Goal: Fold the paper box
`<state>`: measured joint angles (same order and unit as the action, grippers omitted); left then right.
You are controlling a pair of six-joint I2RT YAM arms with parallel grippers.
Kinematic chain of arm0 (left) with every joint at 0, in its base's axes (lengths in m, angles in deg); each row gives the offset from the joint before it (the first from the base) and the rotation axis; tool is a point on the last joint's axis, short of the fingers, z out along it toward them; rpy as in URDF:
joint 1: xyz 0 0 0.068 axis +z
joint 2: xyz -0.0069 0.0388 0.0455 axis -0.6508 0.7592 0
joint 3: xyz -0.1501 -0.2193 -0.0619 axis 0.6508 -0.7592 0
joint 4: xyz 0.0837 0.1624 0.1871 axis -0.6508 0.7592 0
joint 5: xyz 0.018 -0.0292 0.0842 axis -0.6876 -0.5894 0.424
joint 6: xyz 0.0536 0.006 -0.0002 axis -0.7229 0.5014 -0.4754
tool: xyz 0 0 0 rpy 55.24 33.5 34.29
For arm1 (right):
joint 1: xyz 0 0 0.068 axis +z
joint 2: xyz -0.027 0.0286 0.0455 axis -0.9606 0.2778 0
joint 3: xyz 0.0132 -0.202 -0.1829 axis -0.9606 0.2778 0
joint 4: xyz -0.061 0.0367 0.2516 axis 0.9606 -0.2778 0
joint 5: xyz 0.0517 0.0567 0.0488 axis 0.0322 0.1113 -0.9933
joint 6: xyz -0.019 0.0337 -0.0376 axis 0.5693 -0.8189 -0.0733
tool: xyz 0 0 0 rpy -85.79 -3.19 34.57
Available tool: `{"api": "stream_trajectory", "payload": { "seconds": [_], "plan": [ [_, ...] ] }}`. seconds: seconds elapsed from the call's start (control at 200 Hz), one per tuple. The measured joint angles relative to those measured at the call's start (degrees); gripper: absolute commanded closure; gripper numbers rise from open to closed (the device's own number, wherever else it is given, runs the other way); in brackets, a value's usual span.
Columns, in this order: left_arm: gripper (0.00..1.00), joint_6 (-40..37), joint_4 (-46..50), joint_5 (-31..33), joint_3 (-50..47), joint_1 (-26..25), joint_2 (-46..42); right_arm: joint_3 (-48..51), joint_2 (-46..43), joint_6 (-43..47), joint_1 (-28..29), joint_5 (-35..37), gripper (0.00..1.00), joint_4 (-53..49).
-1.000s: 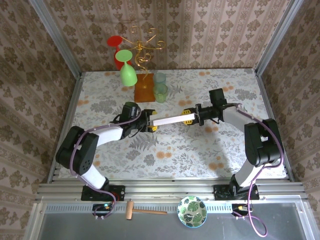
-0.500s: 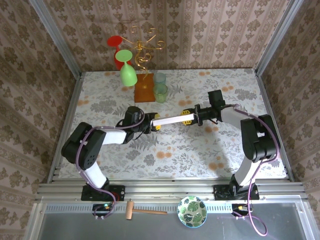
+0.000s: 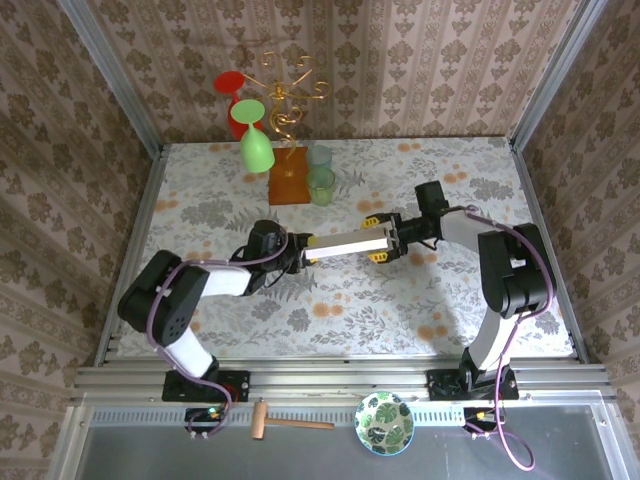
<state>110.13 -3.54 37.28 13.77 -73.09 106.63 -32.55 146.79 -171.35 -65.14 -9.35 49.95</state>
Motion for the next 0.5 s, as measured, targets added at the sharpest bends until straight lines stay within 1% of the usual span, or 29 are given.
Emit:
{"api": "stream_trajectory", "payload": {
  "seconds": [0.06,0.085,0.125,0.18,0.23,0.265,0.315,0.395,0.42,0.5],
  "plan": [
    [0.79,0.0,3.5,0.3,-0.1,0.3,-3.0,-3.2,-0.9,4.6,-0.4,1.7,0.22,-5.6],
    [0.8,0.0,5.3,0.5,0.0,0.6,-4.4,-4.4,-1.5,6.3,-0.6,2.5,0.19,-7.6],
    [0.82,0.0,8.7,0.6,0.0,1.2,-6.9,-6.2,-3.3,9.2,-0.8,3.7,0.19,-10.4],
    [0.85,0.0,14.9,1.0,0.3,2.4,-10.5,-7.4,-5.9,12.2,-1.3,5.0,0.19,-12.9],
    [0.85,0.0,21.4,1.0,1.5,3.8,-13.2,-7.9,-8.7,14.9,-1.7,6.5,0.2,-15.0],
    [0.85,0.0,25.5,1.0,2.6,4.7,-14.4,-8.0,-10.5,16.9,-2.0,7.9,0.23,-16.2],
    [0.86,0.0,30.9,0.7,4.4,6.4,-15.8,-8.1,-12.5,19.4,-2.4,9.9,0.31,-17.5],
    [0.86,0.0,37.9,-0.1,6.7,8.9,-16.7,-8.8,-14.9,25.9,-2.4,14.9,0.4,-19.3],
    [0.86,0.0,40.3,-0.5,7.4,9.7,-16.7,-9.0,-15.6,27.5,-2.2,16.7,0.45,-19.6],
    [0.86,-0.1,47.4,-1.6,9.1,11.4,-16.6,-9.6,-17.8,35.6,-0.2,22.4,0.51,-20.0]
  ]
}}
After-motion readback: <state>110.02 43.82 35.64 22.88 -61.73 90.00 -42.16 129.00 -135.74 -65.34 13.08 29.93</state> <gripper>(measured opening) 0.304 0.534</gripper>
